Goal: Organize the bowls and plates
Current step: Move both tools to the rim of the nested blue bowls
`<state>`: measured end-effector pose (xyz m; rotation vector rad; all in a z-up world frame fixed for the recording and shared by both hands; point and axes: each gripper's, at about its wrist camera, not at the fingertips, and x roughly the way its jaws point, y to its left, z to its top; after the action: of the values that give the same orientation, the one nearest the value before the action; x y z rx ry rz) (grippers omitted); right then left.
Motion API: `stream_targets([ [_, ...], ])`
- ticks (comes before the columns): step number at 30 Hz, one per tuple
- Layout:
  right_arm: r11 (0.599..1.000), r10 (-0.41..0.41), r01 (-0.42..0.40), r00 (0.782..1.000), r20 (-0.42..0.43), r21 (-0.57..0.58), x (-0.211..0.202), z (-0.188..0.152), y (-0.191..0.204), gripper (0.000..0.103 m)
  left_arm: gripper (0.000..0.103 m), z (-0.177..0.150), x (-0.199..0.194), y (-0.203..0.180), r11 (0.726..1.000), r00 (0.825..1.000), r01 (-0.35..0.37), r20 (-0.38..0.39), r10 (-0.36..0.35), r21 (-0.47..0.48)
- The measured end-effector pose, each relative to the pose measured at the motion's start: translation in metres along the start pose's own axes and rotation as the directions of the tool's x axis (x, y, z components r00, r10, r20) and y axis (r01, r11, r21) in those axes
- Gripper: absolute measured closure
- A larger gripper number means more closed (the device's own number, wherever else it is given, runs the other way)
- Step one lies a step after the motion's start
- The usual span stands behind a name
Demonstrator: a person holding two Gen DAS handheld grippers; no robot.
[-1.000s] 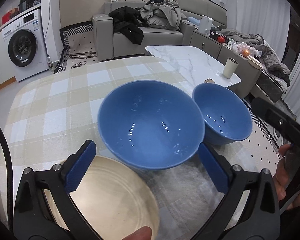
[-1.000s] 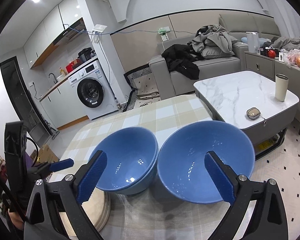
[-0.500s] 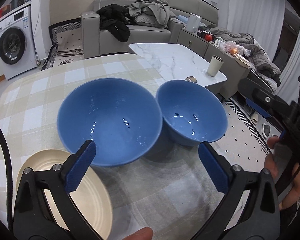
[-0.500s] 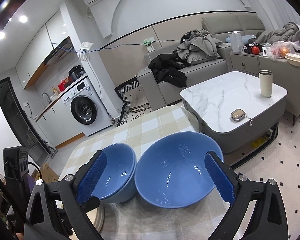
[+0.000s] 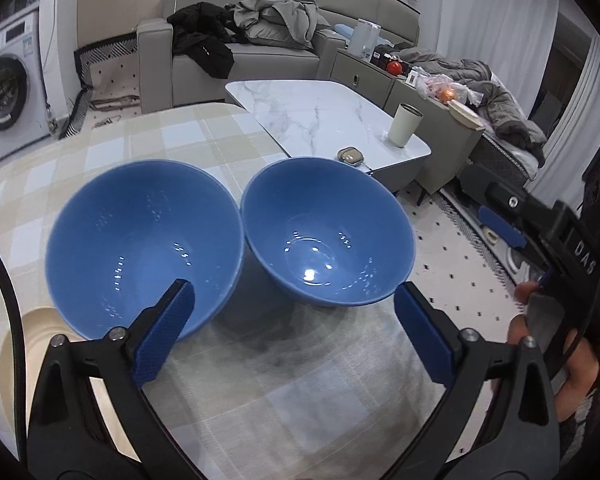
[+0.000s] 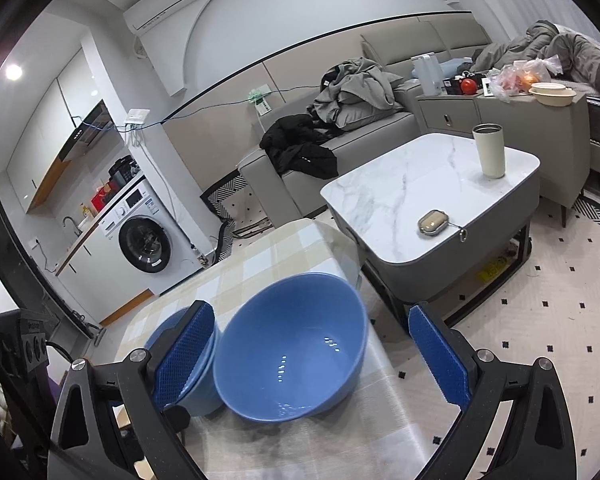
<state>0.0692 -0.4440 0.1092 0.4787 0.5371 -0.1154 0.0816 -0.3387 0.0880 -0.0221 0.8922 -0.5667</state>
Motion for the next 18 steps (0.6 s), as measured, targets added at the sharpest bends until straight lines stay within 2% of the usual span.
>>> stream_targets([
  [9,0.997,-0.005,0.008,0.999,-0.048,0.075,0.021,-0.01,-0.026,0.004,0.035,0.01,0.018,0.01,0.995,0.998,0.064,-0.008,-0.064,-0.082],
  [12,0.994,-0.008,0.017,0.996,-0.086,0.104,0.032,-0.014,-0.034,0.021,0.04,0.013,0.029,0.012,0.991,0.996,0.08,-0.025,-0.083,-0.108],
  [14,0.992,-0.012,0.024,0.994,-0.105,0.12,0.038,-0.016,-0.038,0.023,0.042,0.014,0.036,0.013,0.989,0.995,0.09,-0.035,-0.095,-0.117],
  [16,0.991,-0.005,0.02,0.993,-0.115,0.135,0.043,-0.018,-0.042,0.031,0.044,0.015,0.042,0.014,0.987,0.994,0.094,-0.04,-0.1,-0.129],
  [18,0.99,-0.006,0.024,0.992,-0.129,0.142,0.047,-0.02,-0.044,0.033,0.045,0.017,0.05,0.015,0.986,0.994,0.093,-0.05,-0.101,-0.14],
])
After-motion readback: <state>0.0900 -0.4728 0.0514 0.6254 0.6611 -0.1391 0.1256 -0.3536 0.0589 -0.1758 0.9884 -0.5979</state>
